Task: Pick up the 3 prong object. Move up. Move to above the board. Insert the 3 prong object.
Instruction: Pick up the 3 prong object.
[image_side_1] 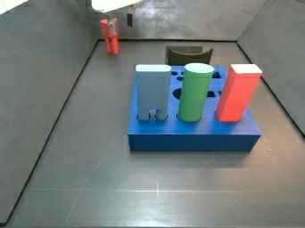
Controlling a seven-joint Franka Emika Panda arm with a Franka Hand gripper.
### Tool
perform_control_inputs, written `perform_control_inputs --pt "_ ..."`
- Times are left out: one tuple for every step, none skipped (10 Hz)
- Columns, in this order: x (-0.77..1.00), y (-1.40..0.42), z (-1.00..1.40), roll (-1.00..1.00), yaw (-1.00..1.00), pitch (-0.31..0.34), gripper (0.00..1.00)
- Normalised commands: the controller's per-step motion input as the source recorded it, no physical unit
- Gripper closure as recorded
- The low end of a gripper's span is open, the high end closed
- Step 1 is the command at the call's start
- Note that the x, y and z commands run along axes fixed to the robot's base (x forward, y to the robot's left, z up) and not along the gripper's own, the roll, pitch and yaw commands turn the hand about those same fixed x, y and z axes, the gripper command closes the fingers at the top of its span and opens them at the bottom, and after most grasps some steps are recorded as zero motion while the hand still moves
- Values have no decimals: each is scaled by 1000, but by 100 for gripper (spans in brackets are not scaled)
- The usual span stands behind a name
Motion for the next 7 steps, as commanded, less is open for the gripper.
perform_control_inputs --pt "-77 134 -54 59 97 0 0" --pt "-400 211 -71 0 0 -19 0" --pt "-134 14 0 -20 0 -23 0" --pt "0 97 -57 0 0 0 0" --pt "-486 149 -280 0 0 -34 0" --pt "-431 140 -206 14 0 -11 0" --pt "-126 40 0 0 -14 0 0"
